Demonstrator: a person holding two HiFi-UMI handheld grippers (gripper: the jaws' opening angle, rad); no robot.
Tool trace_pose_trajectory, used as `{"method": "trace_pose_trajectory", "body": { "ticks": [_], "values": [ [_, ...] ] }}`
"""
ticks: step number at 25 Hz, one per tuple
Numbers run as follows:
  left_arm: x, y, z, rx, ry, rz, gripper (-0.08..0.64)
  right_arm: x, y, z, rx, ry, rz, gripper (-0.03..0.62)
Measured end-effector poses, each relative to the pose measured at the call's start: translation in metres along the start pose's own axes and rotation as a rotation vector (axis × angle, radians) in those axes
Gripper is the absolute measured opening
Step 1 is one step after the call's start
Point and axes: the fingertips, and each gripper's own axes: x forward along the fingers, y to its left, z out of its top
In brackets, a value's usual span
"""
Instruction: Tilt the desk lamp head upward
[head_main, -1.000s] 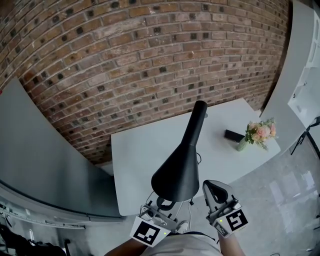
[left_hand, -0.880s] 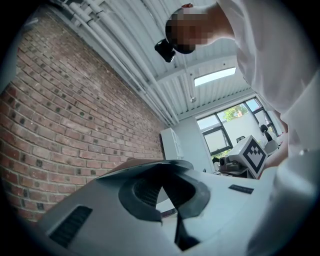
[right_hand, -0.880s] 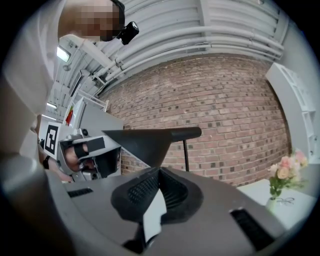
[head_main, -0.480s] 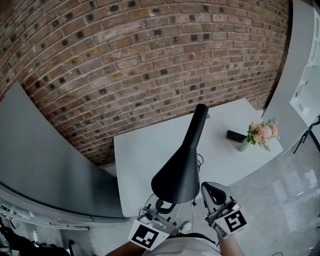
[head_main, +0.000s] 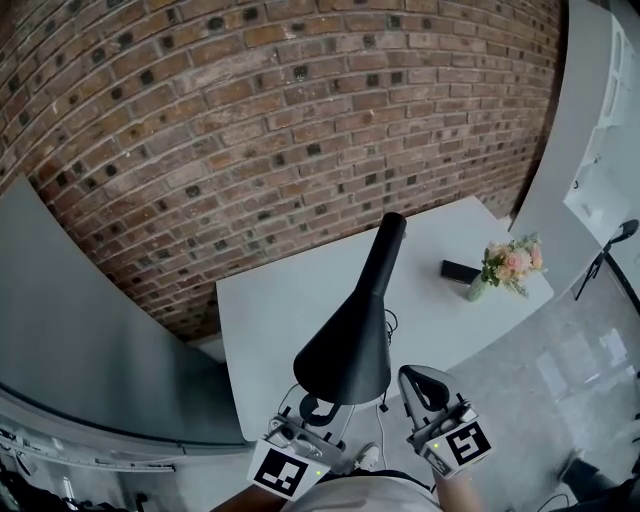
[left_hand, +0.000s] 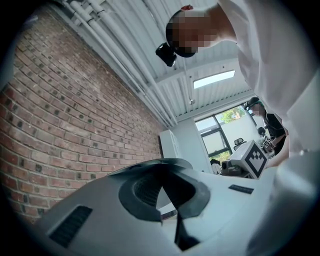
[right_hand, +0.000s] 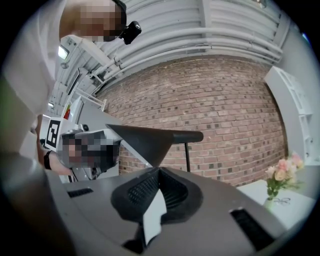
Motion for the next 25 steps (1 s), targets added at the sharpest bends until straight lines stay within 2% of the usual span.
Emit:
{"method": "trace_pose_trajectory", "body": {
  "ticks": [25],
  "values": [
    [-0.006,0.004,0.022,-0.003,-0.027,-0.066,0.004,-0.011,0.016,0.017,-0.024,-0.034,-0.077,0.014]
  ]
}}
